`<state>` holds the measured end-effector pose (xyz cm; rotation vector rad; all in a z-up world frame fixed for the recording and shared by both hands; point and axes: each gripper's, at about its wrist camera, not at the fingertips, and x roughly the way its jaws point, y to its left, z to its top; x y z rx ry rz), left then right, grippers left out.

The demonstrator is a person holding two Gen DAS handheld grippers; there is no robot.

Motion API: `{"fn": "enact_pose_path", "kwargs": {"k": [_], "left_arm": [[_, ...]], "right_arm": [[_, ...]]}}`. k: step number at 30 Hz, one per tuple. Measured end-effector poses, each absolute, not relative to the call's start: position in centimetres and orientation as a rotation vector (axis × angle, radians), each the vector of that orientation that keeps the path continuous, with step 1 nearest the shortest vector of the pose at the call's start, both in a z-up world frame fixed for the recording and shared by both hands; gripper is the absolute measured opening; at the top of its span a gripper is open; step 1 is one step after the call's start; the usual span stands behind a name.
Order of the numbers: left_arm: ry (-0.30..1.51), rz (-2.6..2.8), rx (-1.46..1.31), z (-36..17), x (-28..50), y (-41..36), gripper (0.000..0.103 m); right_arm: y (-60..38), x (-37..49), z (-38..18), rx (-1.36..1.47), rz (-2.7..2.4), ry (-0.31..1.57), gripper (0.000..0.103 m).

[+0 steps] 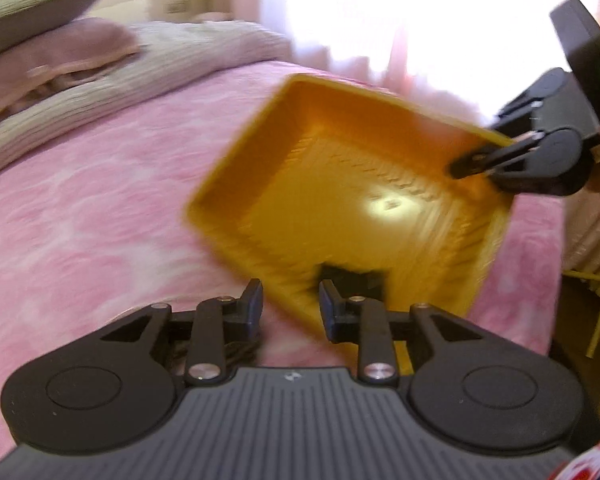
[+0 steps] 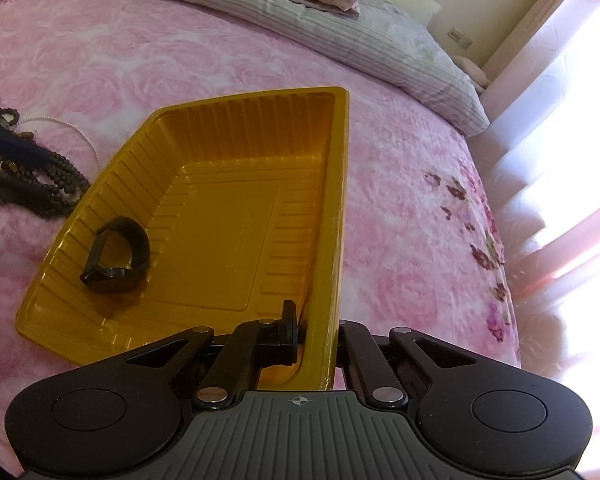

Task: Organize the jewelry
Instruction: 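Carry the watch into the orange tray and open the left gripper, then grasp the black elongated case from the pile with the left gripper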

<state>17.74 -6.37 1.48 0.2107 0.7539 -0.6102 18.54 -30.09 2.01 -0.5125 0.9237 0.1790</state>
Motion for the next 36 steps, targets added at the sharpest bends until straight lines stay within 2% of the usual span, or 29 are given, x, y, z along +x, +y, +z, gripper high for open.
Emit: {"fn": "enact_pose_path", "kwargs": {"k": [2, 13, 22, 24, 26, 28, 36], "left_arm": [[0.749, -0.537, 0.215, 1.2, 17.4, -3.6, 0.032], [0.787, -0.230, 0.176, -1.7, 14.6, 9.2, 0.035], [0.785, -0.243, 0.120, -3.7, 13.9, 8.4, 0.035], [0.780, -0.242, 0.091, -3.9, 14.1, 8.1, 0.040], [0.778, -0.240, 0.053, -4.0, 14.3, 7.7, 0.055], [0.777, -0.226, 0.014, -4.2, 14.7, 7.5, 0.060], [0.812, -0.153, -0.026, -5.5, 16.4, 7.3, 0.060]], "right_arm": [[-30.1, 18.5, 2.0, -0.514, 0.179, 0.925, 0.004], [-30.3, 18.2, 1.7, -0.496, 0.172, 0.930, 0.004], [-30.1, 18.3, 1.8, -0.501, 0.170, 0.924, 0.004], [-30.1, 18.3, 1.8, -0.503, 0.170, 0.924, 0.004], [-30.1, 18.3, 1.9, -0.504, 0.169, 0.923, 0.004], [-30.1, 18.3, 1.9, -0.505, 0.168, 0.922, 0.004], [-30.0, 18.4, 2.0, -0.515, 0.171, 0.916, 0.004]]}}
